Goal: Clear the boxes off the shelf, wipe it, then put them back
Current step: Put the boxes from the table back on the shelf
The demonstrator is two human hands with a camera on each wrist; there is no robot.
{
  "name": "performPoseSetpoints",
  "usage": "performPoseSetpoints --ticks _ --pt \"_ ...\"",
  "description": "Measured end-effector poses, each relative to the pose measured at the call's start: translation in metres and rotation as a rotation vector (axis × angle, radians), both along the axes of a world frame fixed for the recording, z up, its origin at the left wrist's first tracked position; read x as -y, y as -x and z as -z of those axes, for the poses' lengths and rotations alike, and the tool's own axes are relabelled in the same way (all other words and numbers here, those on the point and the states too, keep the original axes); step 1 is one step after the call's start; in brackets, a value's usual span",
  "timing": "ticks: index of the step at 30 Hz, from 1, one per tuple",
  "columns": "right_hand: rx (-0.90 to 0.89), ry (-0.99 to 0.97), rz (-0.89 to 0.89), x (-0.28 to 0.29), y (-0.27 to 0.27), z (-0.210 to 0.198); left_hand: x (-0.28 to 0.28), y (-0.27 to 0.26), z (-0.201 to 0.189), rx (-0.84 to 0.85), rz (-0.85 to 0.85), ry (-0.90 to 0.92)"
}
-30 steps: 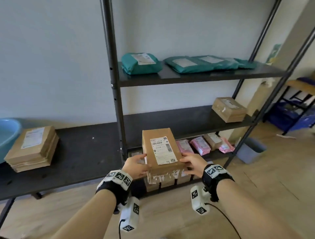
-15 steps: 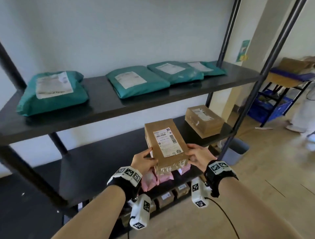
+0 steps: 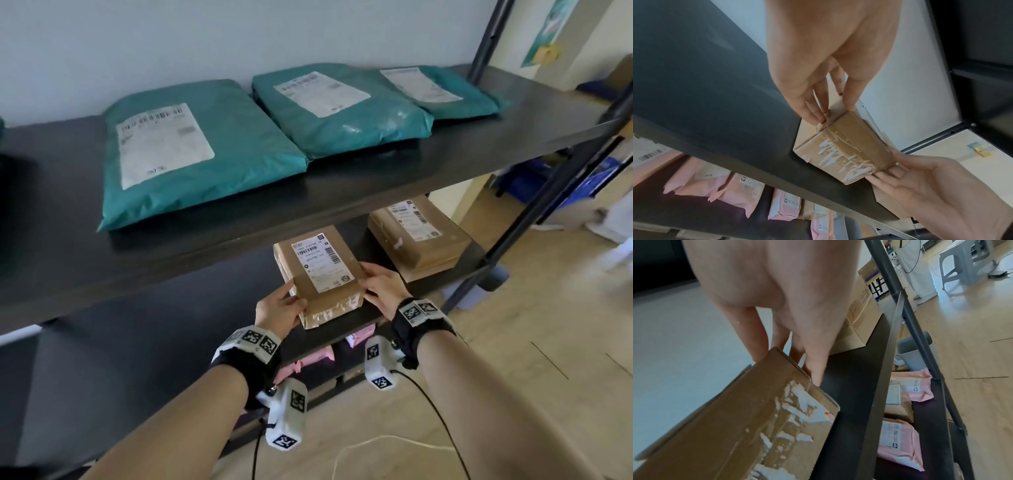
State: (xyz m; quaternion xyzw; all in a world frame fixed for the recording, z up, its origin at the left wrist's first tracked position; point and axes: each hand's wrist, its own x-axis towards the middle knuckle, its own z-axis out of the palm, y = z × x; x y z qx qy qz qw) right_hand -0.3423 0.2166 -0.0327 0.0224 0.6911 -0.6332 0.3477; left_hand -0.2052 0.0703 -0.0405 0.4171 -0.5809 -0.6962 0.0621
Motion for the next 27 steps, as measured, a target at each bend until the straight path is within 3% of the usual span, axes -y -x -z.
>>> performPoseSetpoints --ticks 4,10,14,17,20,23,27 --pt "-0.123 -0.091 -0.055 -0.001 -0.013 -0.010 -0.002 -0.006 -0.001 0.003 0.075 0.056" --pt "-0.554 -0.524 -0.118 -0.005 -0.076 -0.022 -0.007 -0.071 -0.012 0.243 0.363 0.566" --pt "-0.767 -0.699 -0.341 -0.003 -0.155 -0.023 -0.007 -0.153 -0.025 0.408 0.595 0.932" --pt "-0.914 -0.789 -0.520 0.008 -0.230 -0.024 -0.003 -0.226 -0.033 0.514 0.691 1.093" --pt "-1.056 -0.801 -0.659 0.026 -0.313 -0.018 0.007 -0.307 -0.029 0.567 0.730 1.161" --pt "-1.151 -0.782 -0.814 0.052 -0.396 -0.007 0.022 -0.392 -0.021 0.594 0.653 1.172" --pt "-1.159 -0.682 -0.957 0.098 -0.491 0.010 0.059 -0.498 -0.014 0.701 0.582 1.123"
